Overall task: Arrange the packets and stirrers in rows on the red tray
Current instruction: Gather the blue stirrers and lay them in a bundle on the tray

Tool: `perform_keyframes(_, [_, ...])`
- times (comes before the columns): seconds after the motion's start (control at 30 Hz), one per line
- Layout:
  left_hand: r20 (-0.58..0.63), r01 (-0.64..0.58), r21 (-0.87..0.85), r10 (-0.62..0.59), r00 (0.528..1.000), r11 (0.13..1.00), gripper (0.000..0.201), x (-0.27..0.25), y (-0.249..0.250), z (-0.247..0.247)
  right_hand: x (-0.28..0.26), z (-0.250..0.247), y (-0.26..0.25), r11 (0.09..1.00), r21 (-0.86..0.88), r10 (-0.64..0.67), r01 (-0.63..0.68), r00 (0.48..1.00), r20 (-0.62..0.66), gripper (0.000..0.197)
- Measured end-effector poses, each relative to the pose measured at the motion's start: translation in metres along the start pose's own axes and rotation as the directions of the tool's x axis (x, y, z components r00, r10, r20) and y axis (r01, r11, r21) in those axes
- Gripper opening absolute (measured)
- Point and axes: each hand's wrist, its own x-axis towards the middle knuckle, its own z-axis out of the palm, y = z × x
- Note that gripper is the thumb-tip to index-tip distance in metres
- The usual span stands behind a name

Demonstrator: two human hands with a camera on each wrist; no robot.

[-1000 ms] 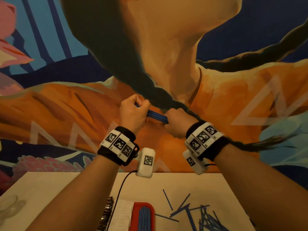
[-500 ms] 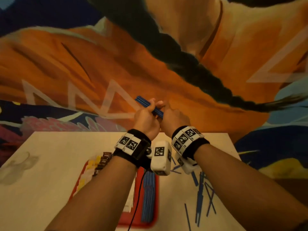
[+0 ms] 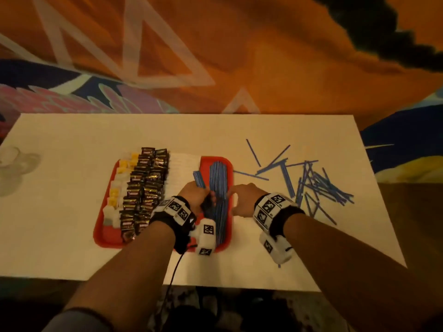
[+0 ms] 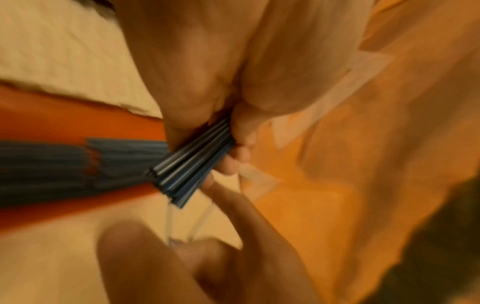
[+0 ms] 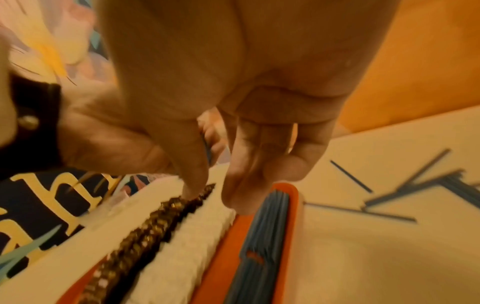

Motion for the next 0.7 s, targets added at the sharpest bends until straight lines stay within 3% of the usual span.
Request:
perform_keyframes(0.13, [-0.057, 0.119, 0.472, -0.105, 0.993, 0.873, 0.007, 0.028, -0.049, -0.017, 0.014, 0.03, 0.02, 0.996, 0.049, 0.066, -0.069, 0.997, 0.046, 0.04])
perform_keyframes(0.2, [-0.101, 0.118, 0.598, -0.071, 0.992, 0.793, 0.015, 0.028, -0.056, -0.017, 0.018, 0.039, 0.027, 0.993, 0.073, 0.089, -0.092, 0.995, 0.043, 0.031])
perform_keyframes(0.43, [-0.16, 0.135, 0.738, -0.022, 0.987, 0.662, 0.04, 0.03, -0.069, -0.004, 0.027, 0.063, 0.027, 0.989, 0.1, 0.111, -0.113, 0.994, 0.023, 0.025])
perform_keyframes(0.6, [-0.174, 0.124, 0.741, 0.011, 0.985, 0.66, 0.036, 0.03, -0.074, 0.0, 0.026, 0.073, 0.021, 0.992, 0.057, 0.113, -0.111, 0.993, -0.039, 0.023])
perform_keyframes(0.7, [-0.172, 0.104, 0.749, 0.04, 0.984, 0.654, 0.03, 0.028, -0.077, 0.0, 0.026, 0.078, 0.016, 0.999, -0.023, 0.035, -0.037, 0.994, -0.103, 0.023])
